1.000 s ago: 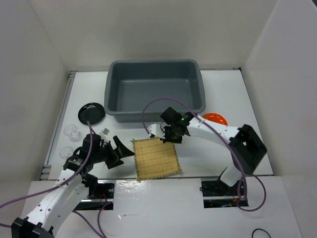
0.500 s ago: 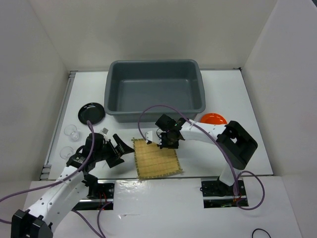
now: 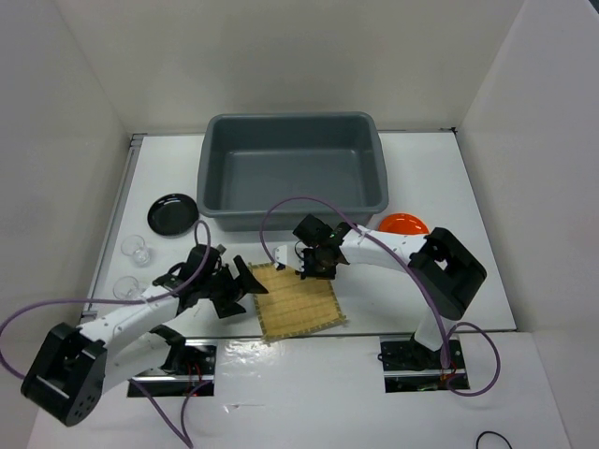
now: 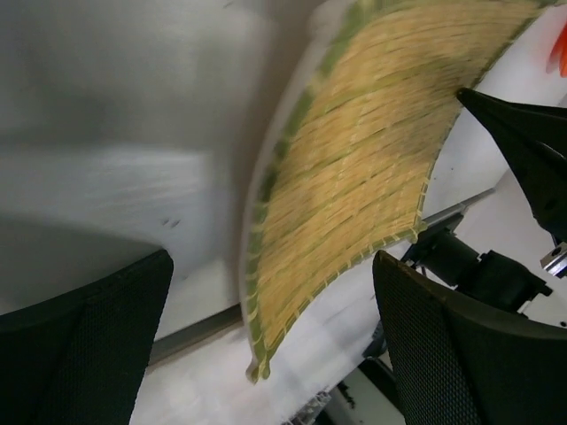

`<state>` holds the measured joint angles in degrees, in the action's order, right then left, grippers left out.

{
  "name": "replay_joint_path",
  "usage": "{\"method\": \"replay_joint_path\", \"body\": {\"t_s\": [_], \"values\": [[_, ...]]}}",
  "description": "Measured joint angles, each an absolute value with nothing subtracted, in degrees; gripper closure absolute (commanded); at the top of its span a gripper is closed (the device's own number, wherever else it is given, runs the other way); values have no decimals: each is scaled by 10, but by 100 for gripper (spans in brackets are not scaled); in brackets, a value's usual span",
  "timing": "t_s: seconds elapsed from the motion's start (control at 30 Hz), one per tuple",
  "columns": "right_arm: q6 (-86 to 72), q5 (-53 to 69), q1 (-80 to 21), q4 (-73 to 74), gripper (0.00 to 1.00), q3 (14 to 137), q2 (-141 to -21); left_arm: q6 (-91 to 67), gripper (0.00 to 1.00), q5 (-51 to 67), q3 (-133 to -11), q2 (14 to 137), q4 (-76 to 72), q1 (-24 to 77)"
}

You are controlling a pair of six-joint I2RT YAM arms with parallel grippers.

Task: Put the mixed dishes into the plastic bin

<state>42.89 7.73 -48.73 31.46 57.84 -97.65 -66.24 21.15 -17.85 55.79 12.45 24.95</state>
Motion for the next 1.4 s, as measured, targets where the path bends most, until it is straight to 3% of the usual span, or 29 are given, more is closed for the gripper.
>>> {"method": "replay_joint_path", "body": {"t_s": [0.2, 0.47, 0.53, 0.57, 0.67, 0.8, 1.07, 1.23, 1.4], "values": [[429, 78, -487, 309, 100, 578, -977, -676, 2, 213, -180, 618, 1, 290], [427, 79, -487, 308, 100, 582, -982, -693, 25, 204, -167, 679, -111, 338], [425, 78, -486, 310, 100, 587, -985, -700, 39, 208, -166, 710, -151, 351], [424, 77, -485, 312, 100, 589, -987, -705, 58, 209, -166, 726, -167, 356], [419, 69, -482, 323, 100, 595, -985, -728, 100, 234, -168, 771, -214, 366], [416, 45, -471, 339, 100, 601, -964, -727, 100, 248, -228, 770, -247, 375], [383, 149, -385, 372, 100, 590, -907, -674, 100, 218, -312, 657, -18, 390], [348, 173, -300, 402, 100, 588, -705, -662, 100, 234, -335, 548, 81, 389], [279, 105, -294, 366, 98, 573, -458, -660, 100, 276, -416, 497, 177, 374]]}}
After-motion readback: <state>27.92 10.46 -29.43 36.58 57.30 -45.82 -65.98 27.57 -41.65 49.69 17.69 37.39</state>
